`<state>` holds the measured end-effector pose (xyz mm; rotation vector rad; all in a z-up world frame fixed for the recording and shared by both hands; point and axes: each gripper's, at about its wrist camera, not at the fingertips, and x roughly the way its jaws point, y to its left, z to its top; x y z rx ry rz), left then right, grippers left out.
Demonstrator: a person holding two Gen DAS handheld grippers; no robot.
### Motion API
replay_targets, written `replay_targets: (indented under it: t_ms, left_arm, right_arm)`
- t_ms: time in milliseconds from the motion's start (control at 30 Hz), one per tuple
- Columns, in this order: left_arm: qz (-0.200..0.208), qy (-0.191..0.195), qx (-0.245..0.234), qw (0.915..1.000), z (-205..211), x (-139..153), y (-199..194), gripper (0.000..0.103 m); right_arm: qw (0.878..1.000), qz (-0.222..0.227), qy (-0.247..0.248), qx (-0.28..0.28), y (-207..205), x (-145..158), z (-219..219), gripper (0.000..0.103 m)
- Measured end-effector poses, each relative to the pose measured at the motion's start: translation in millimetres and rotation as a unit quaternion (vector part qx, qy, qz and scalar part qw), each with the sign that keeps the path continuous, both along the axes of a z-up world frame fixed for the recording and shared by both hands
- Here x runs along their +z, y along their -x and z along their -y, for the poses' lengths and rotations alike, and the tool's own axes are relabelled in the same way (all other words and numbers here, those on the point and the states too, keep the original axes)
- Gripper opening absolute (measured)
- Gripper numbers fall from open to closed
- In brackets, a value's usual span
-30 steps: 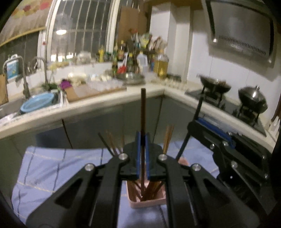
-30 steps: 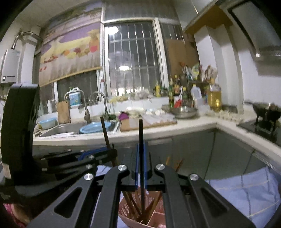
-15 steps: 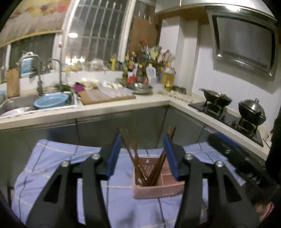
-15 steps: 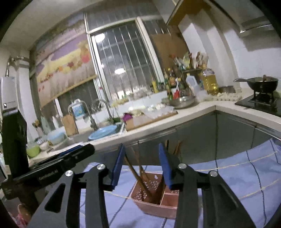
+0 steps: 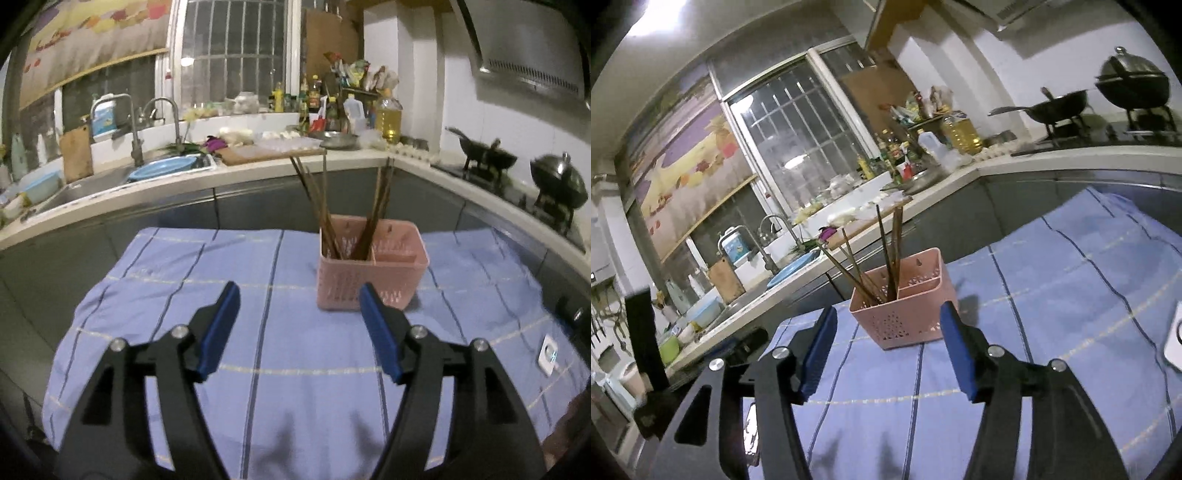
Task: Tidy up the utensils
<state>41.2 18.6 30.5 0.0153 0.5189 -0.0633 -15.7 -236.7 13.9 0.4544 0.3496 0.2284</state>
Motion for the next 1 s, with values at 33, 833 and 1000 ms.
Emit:
replay_targets:
  t_ms: [33, 833, 1000]
  left_arm:
    - [0.002, -0.009, 0.003, 1.0, 2.0, -2.0, 8.4, 0.068]
    - [0.092, -0.069, 0.01, 0.9933, 15.1, 22.6, 123.4, 0.097]
    - [0.089, -0.069, 0.015, 0.9935, 12.9, 24.5, 127.2, 0.097]
  right_arm:
    - [1.0, 0.002, -0.005, -0.003, 6.7, 0.3, 2.2, 0.061]
    - [0.999, 0.035, -0.009, 0.028, 105.3, 23.7, -20.9, 0.084]
    - [0.998, 0.037, -0.011, 0.039, 105.5, 24.8, -27.4, 0.085]
